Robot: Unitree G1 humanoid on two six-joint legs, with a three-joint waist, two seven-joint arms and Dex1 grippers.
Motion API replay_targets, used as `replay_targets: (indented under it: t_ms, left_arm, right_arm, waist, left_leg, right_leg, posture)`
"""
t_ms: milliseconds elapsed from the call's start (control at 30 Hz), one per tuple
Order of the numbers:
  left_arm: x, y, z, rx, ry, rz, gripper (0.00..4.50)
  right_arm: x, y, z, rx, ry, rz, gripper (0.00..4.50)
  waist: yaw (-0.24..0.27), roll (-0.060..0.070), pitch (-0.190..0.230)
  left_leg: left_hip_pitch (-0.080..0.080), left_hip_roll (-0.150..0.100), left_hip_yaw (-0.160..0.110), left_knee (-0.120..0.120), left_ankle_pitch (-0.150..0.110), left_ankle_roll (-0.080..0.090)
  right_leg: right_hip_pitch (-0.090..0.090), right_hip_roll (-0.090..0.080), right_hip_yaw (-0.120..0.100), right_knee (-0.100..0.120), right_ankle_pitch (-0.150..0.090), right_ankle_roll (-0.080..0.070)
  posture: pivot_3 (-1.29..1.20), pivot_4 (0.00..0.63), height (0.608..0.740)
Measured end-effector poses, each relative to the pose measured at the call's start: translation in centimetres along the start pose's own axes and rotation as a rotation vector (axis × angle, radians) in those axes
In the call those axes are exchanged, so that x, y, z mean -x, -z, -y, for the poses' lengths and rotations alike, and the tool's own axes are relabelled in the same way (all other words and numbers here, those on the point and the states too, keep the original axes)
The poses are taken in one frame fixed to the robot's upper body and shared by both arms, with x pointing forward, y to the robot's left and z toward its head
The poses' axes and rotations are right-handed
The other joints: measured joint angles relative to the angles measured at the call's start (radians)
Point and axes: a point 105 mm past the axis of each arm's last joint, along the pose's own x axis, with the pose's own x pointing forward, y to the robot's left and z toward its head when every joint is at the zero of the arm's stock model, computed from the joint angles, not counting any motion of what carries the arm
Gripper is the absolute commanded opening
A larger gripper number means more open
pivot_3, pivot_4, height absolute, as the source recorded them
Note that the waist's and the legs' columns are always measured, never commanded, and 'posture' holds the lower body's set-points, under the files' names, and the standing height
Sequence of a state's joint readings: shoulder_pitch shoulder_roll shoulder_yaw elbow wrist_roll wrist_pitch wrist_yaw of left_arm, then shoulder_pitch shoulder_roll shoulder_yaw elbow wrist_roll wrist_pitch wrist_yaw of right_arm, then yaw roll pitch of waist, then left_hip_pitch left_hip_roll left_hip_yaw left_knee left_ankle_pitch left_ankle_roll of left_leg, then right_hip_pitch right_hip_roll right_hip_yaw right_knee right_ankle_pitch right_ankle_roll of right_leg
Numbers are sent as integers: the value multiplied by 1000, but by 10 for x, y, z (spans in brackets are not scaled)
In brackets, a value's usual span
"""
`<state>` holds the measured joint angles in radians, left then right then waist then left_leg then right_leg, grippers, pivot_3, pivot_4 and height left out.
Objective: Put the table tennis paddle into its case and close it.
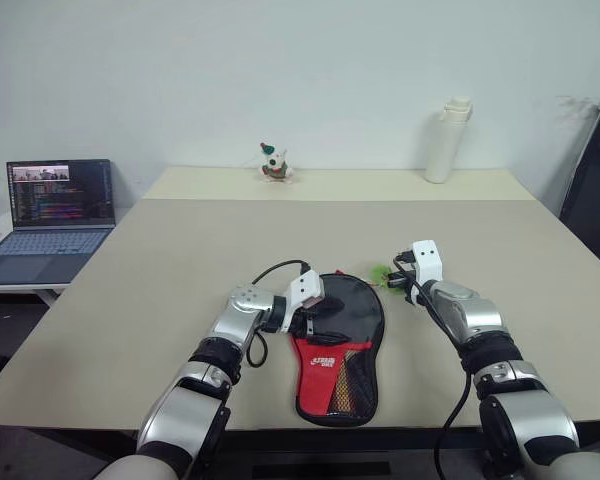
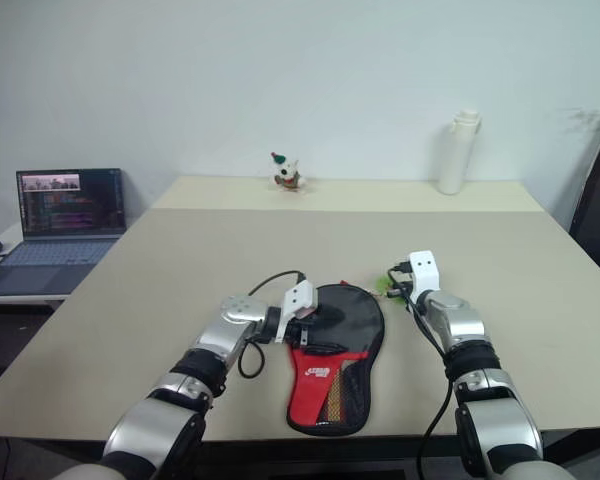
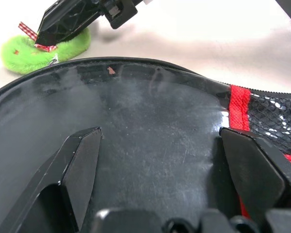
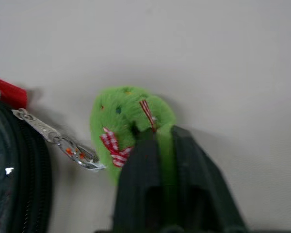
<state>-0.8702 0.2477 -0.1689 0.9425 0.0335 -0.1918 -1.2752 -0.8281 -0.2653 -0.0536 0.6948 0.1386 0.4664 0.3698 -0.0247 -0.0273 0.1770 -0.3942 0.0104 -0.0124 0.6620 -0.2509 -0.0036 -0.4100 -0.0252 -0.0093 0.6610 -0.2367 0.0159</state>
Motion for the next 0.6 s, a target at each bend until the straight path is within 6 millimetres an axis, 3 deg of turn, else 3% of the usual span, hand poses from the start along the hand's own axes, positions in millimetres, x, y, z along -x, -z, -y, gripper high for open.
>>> replay_targets:
  t_ms: [233,433,600]
  left_arm:
    - [-4,3,2,4,2,7,4241]
    - [-10,3,3,6,3,14,4241]
    - [-13,3,3,6,12,9,4241]
  right_arm:
    - [16,2,11,23,27,-7,30]
    - [47,8,31,84,73,-30,30]
    - [73,18,36,122,74,-79,30]
  waist:
    - [7,4,-3]
    - [25,7,-6]
    - [29,10,-8]
  left_leg:
    - [1,-1,-1,0,0,0]
    - [1,-1,-2,0,0,0]
    - [1,-2,-2,0,0,0]
  right_leg:
    - [2,-1,-1,-1,-1,1]
    - [4,-1,-1,-3,-3,5]
    - [4,-1,-2,-4,-3,5]
  posture:
    - [0,150,740]
    - [0,150,740]
    - [0,150,740]
